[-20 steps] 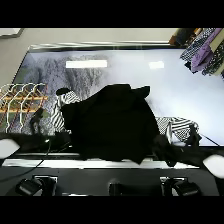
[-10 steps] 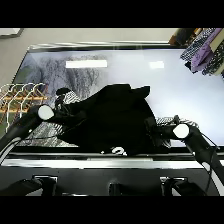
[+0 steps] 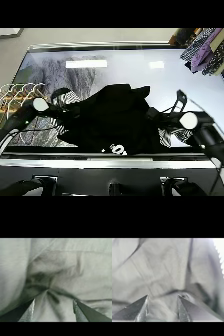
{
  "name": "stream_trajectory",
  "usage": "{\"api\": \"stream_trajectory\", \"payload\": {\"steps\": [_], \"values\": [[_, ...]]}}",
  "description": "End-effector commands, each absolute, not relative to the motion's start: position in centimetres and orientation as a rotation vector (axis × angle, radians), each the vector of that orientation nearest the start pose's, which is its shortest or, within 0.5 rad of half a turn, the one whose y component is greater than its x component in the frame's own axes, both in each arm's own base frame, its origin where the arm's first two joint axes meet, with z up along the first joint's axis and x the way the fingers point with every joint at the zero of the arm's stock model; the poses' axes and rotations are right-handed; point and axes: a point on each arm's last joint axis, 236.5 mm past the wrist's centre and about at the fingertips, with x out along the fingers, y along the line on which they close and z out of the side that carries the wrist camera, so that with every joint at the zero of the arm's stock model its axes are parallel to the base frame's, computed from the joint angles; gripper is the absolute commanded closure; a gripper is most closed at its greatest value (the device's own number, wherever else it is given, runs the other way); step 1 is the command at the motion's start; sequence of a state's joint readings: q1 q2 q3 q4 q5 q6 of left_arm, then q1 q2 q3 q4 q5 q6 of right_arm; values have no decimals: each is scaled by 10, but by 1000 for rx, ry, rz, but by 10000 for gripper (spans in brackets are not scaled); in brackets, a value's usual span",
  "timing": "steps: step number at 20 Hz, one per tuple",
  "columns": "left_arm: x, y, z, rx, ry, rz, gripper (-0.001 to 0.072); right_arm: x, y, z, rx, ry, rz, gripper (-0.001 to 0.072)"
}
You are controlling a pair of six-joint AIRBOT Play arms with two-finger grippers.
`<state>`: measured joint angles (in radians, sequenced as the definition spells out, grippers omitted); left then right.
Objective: Fold the clothes and pants, and hang the long-sleeved shirts on hangers.
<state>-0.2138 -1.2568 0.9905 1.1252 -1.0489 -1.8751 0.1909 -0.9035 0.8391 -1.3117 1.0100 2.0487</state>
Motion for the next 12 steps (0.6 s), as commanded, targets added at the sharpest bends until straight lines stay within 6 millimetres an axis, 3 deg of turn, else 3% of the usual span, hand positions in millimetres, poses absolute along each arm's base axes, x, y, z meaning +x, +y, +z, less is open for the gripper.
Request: {"api": "stream_trajectory", "payload": {"steps": [1,4,7,8,12], "values": [[329,-134,1,-411,1358,-181,157,259,92,55,244,1254,137,276],[318,-127,7,-385,1332,-177,158,221,105,35,169,1316,227,276],[305,-125,-5,-383,1362,-170,158,193,130,-3,-45,1344,317,244],[303,-125,-7,-383,1368,-168,158,194,134,-10,-104,1313,317,197],[306,-125,-6,-385,1358,-167,158,209,173,-30,-157,1248,367,189]]}}
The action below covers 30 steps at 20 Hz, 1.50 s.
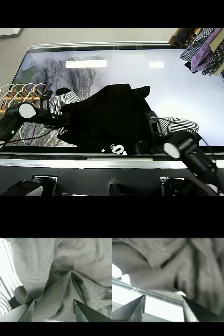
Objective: Fold the clothes and pants, and hang the long-sleeved shirts on hangers.
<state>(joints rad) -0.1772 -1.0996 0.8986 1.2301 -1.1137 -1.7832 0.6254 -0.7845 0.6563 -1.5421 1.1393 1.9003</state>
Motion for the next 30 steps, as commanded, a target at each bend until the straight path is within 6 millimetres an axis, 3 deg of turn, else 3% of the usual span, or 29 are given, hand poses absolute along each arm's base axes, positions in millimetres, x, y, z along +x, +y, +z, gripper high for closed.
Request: {"api": "stream_trajectory", "payload": {"steps": [1,5,7,12,14,15,17,19,21,23,28,30], "values": [[306,-125,-6,-385,1358,-167,158,210,175,-40,-167,1269,360,188],[306,-125,-6,-385,1358,-167,158,220,184,-64,-184,1290,358,190],[306,-125,-6,-385,1358,-167,158,230,187,-62,-173,1248,355,192],[306,-125,-6,-385,1358,-167,158,250,167,-58,-165,1188,223,195],[306,-125,-6,-385,1358,-167,158,253,170,-58,-140,1174,216,233],[306,-125,-6,-385,1358,-167,159,254,170,-59,-124,1177,204,235],[306,-125,-6,-385,1358,-167,158,253,170,-64,-105,1193,180,331],[306,-125,-6,-385,1358,-167,158,253,172,-66,-83,1198,170,342],[306,-125,-6,-386,1359,-167,158,252,176,-66,-62,1203,179,340],[305,-125,-7,-385,1363,-168,158,246,172,-63,-92,1242,173,245],[302,-125,-7,-381,1376,-168,159,218,170,-58,-156,1358,226,248],[301,-125,-7,-381,1377,-168,159,226,170,-58,-157,1325,218,248]]}}
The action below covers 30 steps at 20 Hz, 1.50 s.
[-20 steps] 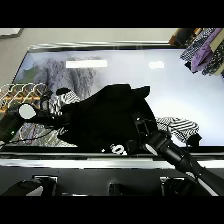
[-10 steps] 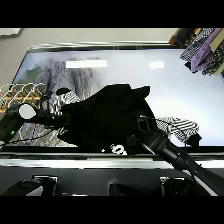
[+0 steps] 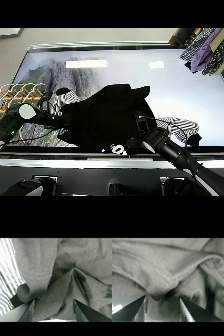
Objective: Fold the clothes and pants, and hang the long-sleeved shirts on hangers.
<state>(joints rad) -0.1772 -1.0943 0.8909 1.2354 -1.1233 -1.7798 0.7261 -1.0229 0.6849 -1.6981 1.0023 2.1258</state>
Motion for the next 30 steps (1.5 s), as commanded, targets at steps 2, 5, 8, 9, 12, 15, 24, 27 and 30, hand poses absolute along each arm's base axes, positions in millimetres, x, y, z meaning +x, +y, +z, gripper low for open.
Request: {"api": "stream_trajectory", "payload": {"steps": [2,5,8,9,12,15,24,27,30], "values": [[302,-125,-7,-381,1376,-168,159,234,178,-60,-136,1298,232,249],[302,-125,-7,-381,1376,-168,158,241,174,-77,-190,1304,215,249],[302,-125,-7,-381,1376,-168,159,246,180,-86,-191,1300,223,305],[302,-125,-7,-381,1376,-168,159,249,180,-86,-179,1288,214,367],[302,-125,-7,-381,1376,-168,158,263,176,-80,-154,1232,162,458],[302,-125,-7,-381,1376,-168,159,272,177,-71,-141,1196,155,586],[302,-125,-7,-381,1376,-168,159,282,187,-66,-45,1169,119,472],[302,-125,-7,-381,1376,-168,158,290,188,-67,-21,1143,103,444],[302,-125,-7,-381,1376,-168,159,296,184,-68,27,1127,46,444]]}}
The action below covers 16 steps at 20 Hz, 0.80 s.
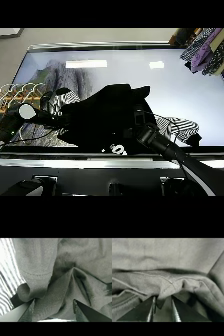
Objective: Fold the clothes and pants, and hang the long-sleeved shirts on hangers.
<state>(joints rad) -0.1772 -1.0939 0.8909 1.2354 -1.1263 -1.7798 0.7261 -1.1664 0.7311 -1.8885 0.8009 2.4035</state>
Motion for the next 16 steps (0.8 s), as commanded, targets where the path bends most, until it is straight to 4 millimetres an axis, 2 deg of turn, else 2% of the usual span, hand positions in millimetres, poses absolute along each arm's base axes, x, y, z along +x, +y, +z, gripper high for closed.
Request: {"api": "stream_trajectory", "payload": {"steps": [1,7,12,16], "values": [[302,-125,-7,-381,1375,-168,159,298,185,-67,52,1118,33,444],[302,-125,-7,-381,1376,-168,158,306,185,-62,151,1077,-25,444],[302,-125,-7,-381,1375,-168,158,306,181,-76,182,1100,-89,444],[302,-125,-7,-381,1376,-168,159,314,197,-82,235,1081,-51,417]]}}
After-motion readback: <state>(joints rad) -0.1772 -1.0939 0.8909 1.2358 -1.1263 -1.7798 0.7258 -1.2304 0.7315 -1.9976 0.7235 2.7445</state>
